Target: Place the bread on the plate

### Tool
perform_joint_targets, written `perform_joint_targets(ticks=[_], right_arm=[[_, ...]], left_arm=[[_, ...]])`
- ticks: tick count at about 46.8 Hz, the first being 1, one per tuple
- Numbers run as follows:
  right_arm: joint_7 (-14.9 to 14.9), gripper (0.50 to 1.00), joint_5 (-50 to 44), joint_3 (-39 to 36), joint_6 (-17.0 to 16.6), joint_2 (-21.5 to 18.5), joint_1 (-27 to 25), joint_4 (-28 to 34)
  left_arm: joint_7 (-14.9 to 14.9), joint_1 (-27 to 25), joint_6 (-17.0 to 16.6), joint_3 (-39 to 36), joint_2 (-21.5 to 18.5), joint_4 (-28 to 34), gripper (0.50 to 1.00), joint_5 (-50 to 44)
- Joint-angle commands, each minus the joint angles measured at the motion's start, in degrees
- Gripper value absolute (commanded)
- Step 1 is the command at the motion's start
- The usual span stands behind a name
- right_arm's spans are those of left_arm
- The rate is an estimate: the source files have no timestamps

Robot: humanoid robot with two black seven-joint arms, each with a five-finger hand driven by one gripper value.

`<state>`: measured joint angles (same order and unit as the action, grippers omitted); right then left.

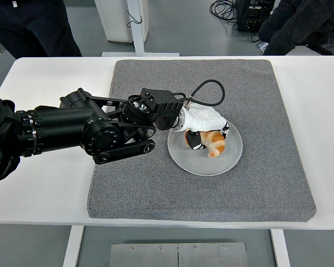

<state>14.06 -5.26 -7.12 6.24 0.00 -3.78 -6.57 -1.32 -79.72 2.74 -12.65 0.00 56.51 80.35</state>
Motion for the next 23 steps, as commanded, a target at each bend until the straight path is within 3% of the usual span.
perform_joint_targets(ticks=[1,22,23], right_arm=[[0.0,1.0,0.0,0.0,0.0,0.0,0.0,0.0],[0.0,1.0,0.0,0.0,0.1,0.0,0.0,0.0],[0.0,1.0,0.1,0.0,0.0,0.0,0.0,0.0]], left_arm=[[0.0,0.0,-0.3,-0.4,0.0,0.0,0.5,0.3],[-1.1,0.1,0.2,0.1,0.0,0.1,0.5,-0.7],[-1.1,0.2,0.2,0.2,0.0,0.1,0.606,-0.7]])
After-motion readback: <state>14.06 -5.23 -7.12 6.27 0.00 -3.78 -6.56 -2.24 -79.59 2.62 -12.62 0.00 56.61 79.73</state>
